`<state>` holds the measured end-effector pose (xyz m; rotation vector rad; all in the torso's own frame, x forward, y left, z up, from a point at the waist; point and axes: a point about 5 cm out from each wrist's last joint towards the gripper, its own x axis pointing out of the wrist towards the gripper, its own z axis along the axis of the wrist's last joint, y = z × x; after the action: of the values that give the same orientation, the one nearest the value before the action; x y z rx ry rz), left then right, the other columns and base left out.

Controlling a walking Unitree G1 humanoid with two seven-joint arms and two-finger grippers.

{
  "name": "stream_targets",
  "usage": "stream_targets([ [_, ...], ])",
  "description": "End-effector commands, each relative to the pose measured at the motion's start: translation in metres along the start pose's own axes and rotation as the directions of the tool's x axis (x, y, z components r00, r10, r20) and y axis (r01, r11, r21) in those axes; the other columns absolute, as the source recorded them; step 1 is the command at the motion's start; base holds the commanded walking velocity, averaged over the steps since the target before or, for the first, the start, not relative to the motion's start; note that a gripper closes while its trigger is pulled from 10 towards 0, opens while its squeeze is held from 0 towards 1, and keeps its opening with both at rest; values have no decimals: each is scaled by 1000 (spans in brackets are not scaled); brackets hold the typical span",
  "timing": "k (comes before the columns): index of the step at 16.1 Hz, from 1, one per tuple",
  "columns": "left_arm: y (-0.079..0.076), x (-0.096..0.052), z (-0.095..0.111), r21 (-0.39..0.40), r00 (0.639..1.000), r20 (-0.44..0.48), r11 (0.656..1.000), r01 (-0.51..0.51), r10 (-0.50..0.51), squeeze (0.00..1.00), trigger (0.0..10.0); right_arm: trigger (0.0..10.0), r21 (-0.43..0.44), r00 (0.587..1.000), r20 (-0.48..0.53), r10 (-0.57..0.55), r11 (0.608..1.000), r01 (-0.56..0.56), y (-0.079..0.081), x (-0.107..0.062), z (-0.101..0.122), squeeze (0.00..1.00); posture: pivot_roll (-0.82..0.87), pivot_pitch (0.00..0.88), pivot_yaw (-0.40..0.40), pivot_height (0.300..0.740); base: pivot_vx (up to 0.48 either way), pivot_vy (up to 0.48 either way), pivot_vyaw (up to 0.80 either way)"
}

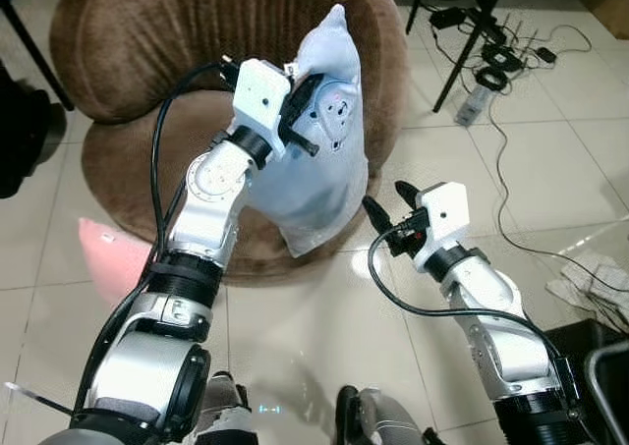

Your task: Move the pillow to the sofa from floor

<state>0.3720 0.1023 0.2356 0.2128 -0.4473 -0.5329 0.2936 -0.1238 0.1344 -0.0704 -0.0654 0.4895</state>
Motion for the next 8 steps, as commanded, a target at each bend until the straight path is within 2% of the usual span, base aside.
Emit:
stream_targets([
  [1, -2, 5, 8, 7, 999, 42, 1000, -3, 2, 0, 0, 10000, 23, 1000, -20, -4, 1000, 5, -4, -5, -4, 0, 25, 201, -114, 740, 0, 0, 0],
  [8, -2, 4, 8, 9, 999, 45, 1000, -11, 10, 0, 0, 10000, 49, 999, -33, 13, 999, -12, -4, -6, -4, 0, 28, 205, -115, 740, 0, 0, 0],
])
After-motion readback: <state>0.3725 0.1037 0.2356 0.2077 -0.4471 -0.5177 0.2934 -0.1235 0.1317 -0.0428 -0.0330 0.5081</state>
